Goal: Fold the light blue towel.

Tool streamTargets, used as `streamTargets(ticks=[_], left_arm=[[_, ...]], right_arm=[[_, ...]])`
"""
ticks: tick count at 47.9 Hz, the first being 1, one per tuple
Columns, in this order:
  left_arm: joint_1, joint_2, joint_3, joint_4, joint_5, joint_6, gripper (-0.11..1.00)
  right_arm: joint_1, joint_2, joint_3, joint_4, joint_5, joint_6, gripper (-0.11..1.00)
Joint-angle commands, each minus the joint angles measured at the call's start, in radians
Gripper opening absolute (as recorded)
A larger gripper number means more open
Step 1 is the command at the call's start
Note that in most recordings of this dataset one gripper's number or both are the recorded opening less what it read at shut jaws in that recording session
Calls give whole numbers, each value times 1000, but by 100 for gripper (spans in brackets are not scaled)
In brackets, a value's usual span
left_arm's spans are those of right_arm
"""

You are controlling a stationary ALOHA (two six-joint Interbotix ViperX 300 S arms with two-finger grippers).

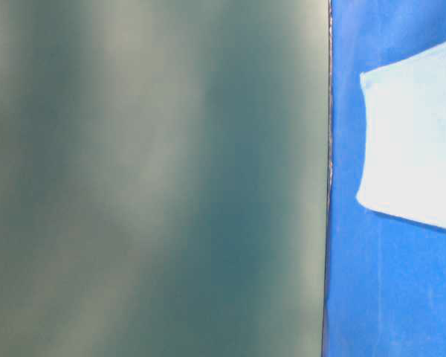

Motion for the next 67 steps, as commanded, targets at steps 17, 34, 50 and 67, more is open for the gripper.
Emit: streamTargets(ticks=[17,34,50,67], left_arm=[[8,72,-34,0,-29,5,85],[120,267,-144,0,-129,18,85],[321,615,-324,2,-147,21,85],[380,930,-472,0,-170,20,85]], right_arm=[[-2,20,-18,3,-18,2,60],[-123,143,-104,-6,26,-11,60],[-241,497,-259,-60,63,-17,60],[-253,793,-377,-80,38,-17,60]])
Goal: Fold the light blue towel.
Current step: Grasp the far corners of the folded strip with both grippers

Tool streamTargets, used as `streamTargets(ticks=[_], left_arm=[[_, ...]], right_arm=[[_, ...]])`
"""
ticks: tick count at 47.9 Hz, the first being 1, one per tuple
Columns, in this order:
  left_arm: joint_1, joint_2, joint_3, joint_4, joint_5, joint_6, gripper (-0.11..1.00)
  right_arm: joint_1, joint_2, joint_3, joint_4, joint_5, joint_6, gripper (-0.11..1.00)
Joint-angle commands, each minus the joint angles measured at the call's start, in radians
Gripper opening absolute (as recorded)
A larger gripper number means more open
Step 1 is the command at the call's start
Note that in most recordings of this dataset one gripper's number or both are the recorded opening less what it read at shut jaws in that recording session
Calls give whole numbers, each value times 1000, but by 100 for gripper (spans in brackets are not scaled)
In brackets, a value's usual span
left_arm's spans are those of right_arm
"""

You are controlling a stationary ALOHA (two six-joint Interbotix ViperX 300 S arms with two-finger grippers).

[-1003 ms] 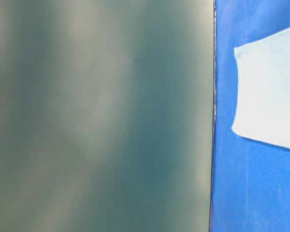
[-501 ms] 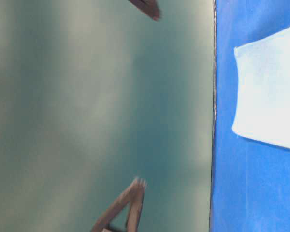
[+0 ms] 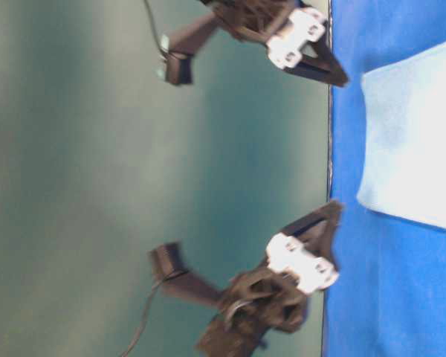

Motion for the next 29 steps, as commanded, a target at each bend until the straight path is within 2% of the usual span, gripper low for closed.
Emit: streamTargets(ticks=[1,14,20,23,25,29], left_arm=[[9,32,-46,0,-12,2,85],[40,147,-104,0,-31,2,84],[44,164,-107,0,-29,2,78],[44,163,-106,2,-31,2,70],[44,163,-104,2,-31,3,60],[44,163,-101,2,-29,5,37]], right_arm=[[2,31,-32,-3,-18,5,60],[-25,112,-51,-3,-20,5,60],[-25,118,-52,-3,-25,5,59],[-25,118,-52,-3,-25,5,57],[-25,118,-52,-3,-25,5,52],[-25,118,-51,-5,-25,5,32]])
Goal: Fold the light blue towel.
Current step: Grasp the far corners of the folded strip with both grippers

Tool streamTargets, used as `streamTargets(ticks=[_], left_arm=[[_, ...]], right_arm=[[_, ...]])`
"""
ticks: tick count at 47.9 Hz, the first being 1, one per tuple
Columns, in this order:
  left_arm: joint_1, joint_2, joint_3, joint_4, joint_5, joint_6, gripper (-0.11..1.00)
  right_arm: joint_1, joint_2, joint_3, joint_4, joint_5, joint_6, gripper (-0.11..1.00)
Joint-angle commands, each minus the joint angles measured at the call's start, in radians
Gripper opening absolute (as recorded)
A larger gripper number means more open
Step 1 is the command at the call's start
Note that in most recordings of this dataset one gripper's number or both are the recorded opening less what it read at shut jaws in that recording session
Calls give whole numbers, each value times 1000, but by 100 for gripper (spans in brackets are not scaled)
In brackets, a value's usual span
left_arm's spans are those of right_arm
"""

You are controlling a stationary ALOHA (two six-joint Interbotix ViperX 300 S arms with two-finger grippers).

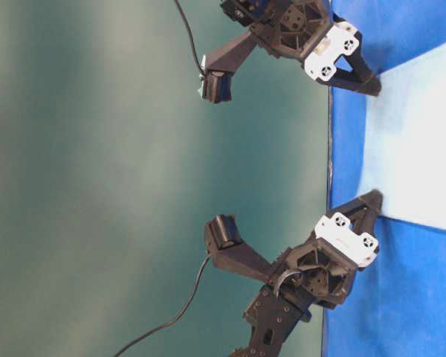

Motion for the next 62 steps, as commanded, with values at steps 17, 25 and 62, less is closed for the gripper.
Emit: streamTargets(ticks=[17,25,62], left_arm=[[-2,-31,-15,5,0,89,2],[14,-89,-21,5,3,126,2],[6,-262,3,3,75,170,2]], right_arm=[[-6,-25,-2,-3,11,2,5],[-17,-69,-8,-3,49,0,5],[9,-287,-3,-40,173,14,5]])
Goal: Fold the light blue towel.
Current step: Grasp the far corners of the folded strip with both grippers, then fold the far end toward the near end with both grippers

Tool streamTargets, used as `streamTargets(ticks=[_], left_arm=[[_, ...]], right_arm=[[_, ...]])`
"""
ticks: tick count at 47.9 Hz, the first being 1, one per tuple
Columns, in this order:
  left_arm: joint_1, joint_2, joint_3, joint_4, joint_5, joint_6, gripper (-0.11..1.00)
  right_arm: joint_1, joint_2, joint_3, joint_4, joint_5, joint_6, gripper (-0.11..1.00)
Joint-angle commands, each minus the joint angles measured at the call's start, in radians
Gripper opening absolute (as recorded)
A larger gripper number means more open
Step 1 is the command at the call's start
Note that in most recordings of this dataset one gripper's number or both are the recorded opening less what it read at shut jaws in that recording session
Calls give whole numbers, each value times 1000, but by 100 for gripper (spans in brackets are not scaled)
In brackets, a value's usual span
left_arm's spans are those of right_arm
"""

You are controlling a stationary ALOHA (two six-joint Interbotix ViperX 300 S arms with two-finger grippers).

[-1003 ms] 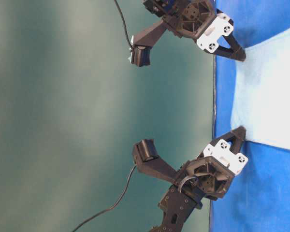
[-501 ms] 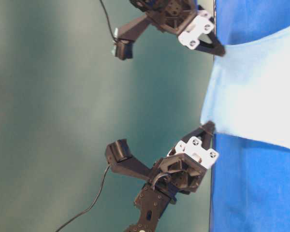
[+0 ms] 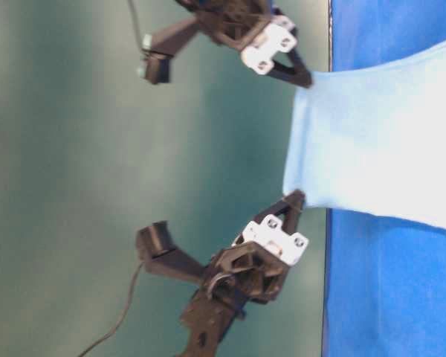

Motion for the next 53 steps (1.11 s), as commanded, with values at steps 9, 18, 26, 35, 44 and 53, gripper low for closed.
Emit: streamTargets(ticks=[9,18,26,35,44,53], left_arm=[[-103,-163,64,0,31,25,2],[-210,-209,137,0,31,23,2],[-290,-229,184,0,31,0,2],[-337,-221,215,-2,32,-21,2],[-357,-156,236,-2,25,-32,2],[-373,-97,247,-3,-6,-46,2]], right_arm=[[135,-163,20,8,156,17,5],[275,-227,69,15,219,94,5],[385,-245,97,15,253,183,5],[451,-227,118,15,276,247,5],[463,-164,138,15,235,284,5],[465,-86,152,15,112,305,5]])
